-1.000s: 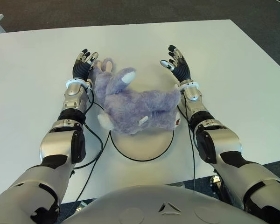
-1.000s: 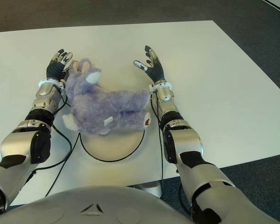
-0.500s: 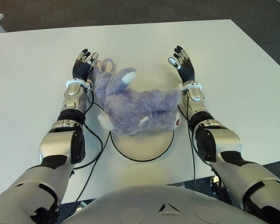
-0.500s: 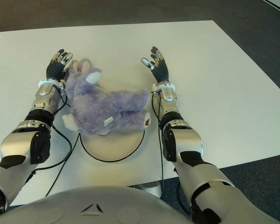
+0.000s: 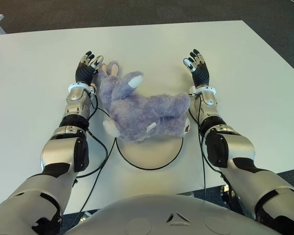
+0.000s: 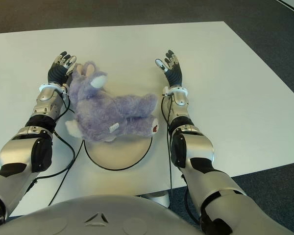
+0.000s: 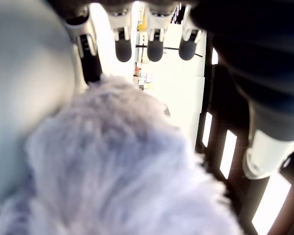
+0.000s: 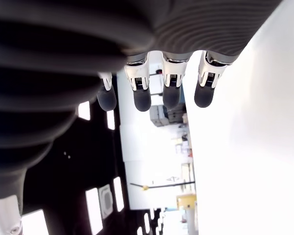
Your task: Put the doll into the plate.
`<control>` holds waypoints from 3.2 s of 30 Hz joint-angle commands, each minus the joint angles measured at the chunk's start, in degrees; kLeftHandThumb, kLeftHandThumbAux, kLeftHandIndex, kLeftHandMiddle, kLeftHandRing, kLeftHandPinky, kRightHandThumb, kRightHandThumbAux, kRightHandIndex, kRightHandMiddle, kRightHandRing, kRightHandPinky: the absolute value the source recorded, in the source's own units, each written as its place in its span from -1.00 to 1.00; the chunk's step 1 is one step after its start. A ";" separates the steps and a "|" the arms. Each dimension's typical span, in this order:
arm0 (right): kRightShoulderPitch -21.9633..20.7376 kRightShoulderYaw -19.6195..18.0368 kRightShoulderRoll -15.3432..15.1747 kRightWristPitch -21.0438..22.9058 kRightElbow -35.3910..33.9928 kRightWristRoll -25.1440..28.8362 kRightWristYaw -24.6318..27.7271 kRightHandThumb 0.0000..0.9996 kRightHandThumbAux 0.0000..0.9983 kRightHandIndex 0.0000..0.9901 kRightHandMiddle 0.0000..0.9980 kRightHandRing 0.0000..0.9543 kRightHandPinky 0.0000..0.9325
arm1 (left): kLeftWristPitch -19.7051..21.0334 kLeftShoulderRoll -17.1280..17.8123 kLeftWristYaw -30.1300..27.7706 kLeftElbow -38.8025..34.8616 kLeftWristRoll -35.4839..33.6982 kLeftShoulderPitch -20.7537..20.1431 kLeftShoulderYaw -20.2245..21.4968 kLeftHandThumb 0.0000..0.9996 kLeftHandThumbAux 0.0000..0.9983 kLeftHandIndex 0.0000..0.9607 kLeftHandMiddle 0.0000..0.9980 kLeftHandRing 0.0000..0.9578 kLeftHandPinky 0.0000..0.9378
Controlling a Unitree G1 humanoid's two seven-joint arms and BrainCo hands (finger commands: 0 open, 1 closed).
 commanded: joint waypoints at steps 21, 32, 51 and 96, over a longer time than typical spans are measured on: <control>1.32 -5.06 -0.33 10.39 3.05 3.60 0.24 -1.00 0.31 -0.98 -0.96 -1.00 -1.00 | 0.56 -0.59 -4.44 1.75 -0.28 3.86 -0.04 -0.76 0.17 -1.00 -0.93 -0.96 -0.96; 1.77 -4.83 -0.18 13.99 3.33 2.72 -0.29 -0.96 0.30 -1.00 -0.96 -1.00 -1.00 | 0.05 -0.89 -4.97 1.73 -0.43 4.26 -0.03 -0.76 0.15 -1.00 -0.93 -0.94 -0.93; 2.19 -3.38 -0.11 13.69 3.32 2.00 -0.12 -0.94 0.31 -1.00 -0.98 -1.00 -1.00 | -0.97 -1.16 -5.62 2.02 -0.77 4.39 -0.14 -0.74 0.15 -1.00 -0.94 -0.96 -0.95; 2.51 -2.50 0.43 12.78 3.19 1.92 0.14 -0.97 0.37 -0.96 -0.97 -1.00 -1.00 | -1.86 -1.21 -5.51 2.77 -0.86 4.17 0.07 -0.76 0.15 -1.00 -0.94 -0.98 -1.00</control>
